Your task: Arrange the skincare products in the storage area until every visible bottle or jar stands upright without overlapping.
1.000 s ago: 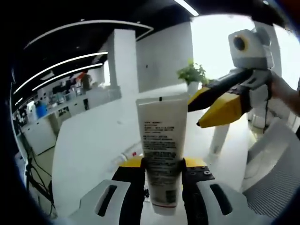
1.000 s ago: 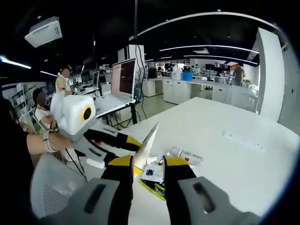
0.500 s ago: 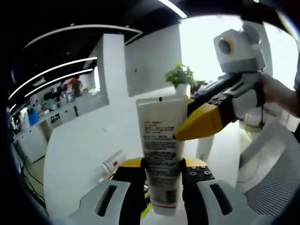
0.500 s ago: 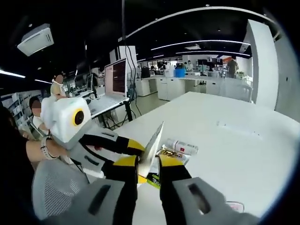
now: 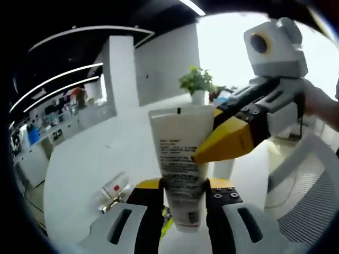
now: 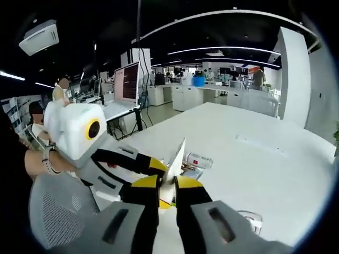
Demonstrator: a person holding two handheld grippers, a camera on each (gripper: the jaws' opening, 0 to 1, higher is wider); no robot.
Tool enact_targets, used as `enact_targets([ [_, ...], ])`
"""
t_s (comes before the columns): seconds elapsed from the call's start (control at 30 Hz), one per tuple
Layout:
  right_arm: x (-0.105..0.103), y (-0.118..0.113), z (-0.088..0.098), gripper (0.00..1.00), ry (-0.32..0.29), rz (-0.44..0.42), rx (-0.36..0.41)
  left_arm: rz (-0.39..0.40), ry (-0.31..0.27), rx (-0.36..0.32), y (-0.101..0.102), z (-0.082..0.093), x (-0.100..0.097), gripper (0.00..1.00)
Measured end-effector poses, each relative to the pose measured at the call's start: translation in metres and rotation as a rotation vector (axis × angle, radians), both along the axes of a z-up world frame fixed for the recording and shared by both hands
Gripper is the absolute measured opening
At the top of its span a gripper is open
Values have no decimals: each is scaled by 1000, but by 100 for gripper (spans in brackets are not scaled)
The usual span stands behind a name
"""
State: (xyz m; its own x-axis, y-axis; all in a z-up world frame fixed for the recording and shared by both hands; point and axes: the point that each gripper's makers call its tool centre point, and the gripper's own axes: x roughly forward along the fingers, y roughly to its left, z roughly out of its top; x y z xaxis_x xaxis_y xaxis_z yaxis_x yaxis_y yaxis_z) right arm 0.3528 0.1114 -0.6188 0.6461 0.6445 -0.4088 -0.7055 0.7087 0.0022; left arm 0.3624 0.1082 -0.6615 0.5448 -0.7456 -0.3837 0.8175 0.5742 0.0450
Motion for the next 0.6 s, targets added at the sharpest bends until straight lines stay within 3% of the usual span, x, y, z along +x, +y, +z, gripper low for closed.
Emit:
enact_targets([
  [0.6, -9, -19, -12, 8, -34, -27, -6, -46, 33, 26, -23, -14, -7, 26],
])
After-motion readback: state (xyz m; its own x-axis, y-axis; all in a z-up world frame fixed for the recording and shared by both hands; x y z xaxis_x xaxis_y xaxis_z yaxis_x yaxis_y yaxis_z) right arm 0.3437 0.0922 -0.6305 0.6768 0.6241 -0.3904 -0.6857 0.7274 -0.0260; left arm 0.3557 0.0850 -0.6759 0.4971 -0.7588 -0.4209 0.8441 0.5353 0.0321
